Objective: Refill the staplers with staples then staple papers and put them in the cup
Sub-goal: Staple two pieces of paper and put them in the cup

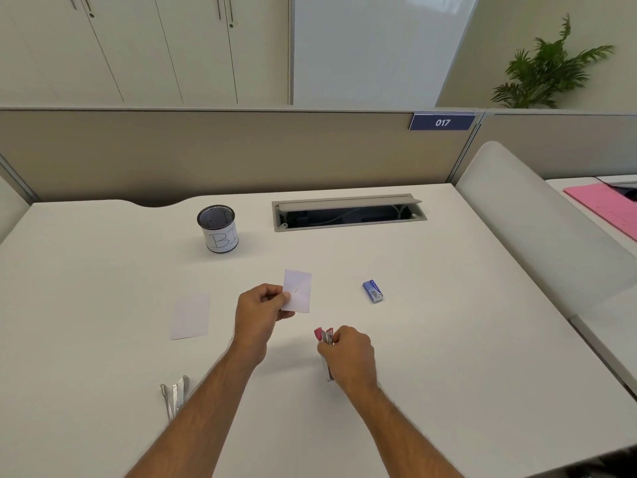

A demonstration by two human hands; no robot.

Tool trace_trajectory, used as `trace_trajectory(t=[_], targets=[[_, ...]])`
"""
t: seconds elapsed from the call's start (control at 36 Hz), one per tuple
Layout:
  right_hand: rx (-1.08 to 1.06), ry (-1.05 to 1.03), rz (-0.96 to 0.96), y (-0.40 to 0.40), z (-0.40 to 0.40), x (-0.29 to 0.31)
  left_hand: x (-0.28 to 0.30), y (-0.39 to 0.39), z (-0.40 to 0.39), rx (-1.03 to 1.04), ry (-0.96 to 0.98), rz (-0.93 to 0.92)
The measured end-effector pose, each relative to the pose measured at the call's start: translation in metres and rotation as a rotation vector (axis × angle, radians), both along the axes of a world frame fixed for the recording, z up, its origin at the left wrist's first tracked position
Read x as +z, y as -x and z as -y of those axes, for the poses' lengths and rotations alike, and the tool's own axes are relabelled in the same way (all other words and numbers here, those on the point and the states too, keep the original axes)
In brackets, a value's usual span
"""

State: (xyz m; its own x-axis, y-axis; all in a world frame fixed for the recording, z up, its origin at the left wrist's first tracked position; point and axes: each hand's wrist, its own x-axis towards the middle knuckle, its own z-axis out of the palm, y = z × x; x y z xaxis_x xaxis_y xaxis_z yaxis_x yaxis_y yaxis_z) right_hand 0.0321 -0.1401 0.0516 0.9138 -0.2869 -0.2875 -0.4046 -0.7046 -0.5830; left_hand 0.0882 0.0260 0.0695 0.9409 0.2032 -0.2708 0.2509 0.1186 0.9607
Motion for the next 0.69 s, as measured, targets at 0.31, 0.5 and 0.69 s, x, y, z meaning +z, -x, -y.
trace_trajectory(t=[0.31,0.5,0.69], targets=[[0.101,0.17,-0.059,0.009,-0.01,-0.025,-0.003,-0.003,-0.001,0.005,0.004,-0.003],[0.14,0.241,-0.064,0.009,-0.011,-0.04,-0.005,-0.002,-0.001,0.011,0.003,-0.017],[0.155,0.249,-0.08,0.009,-0.011,-0.041,-0.006,-0.001,-0.002,0.011,0.009,-0.024]])
